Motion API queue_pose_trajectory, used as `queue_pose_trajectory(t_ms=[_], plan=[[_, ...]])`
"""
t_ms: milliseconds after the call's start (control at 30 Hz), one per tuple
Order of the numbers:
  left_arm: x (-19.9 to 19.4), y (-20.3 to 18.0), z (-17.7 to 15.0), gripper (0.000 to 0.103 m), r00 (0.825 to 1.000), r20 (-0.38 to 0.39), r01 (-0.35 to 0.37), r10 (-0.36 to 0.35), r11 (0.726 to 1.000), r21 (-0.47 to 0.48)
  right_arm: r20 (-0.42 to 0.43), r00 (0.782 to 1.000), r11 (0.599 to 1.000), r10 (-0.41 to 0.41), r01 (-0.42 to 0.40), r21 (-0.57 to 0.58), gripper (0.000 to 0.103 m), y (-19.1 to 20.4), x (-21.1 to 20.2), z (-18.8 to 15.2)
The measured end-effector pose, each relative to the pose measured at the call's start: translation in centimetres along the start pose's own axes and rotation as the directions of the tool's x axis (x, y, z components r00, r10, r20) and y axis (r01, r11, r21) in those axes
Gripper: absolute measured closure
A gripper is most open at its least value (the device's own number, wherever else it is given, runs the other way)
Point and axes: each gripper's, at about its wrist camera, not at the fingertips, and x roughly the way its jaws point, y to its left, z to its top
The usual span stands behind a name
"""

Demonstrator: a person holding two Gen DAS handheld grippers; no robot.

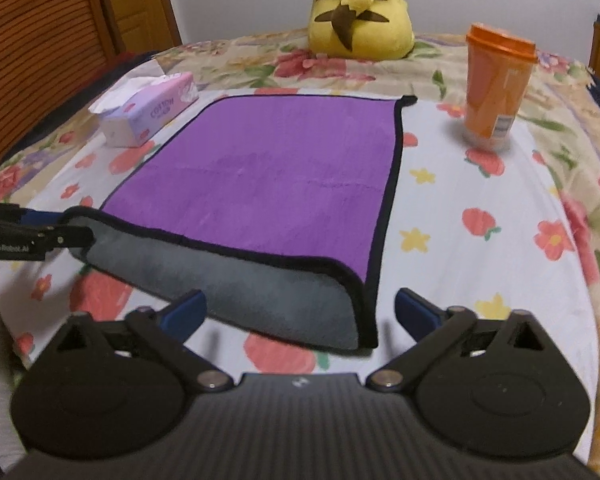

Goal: Fold towel

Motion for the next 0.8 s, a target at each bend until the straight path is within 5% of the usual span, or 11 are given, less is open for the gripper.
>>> queue_pose_trajectory(t_ms=[633, 733, 800], plan=[[0.45, 0.01, -0.29, 0.076, 0.999, -0.034, 0.018, -0.018, 1.0, -0.009, -0.038, 0.999, 1.0, 0.012, -0.012, 0.01, 0.048, -0.48, 0.47, -0.1], [0.38, -0.06, -0.32, 0.083, 0.999, -0.027, 0.019, -0.019, 1.0, -0.004, -0.038, 0.999, 1.0, 0.006, -0.005, 0.007, 0.058, -0.6, 0.5, -0.09], [0.25, -0.14, -0.34, 0.085, 1.0, -0.02, 0.019, -0.019, 1.0, 0.003, -0.038, 0.999, 1.0, -0.005, 0.005, -0.002, 0.078, -0.61, 0.53, -0.07]])
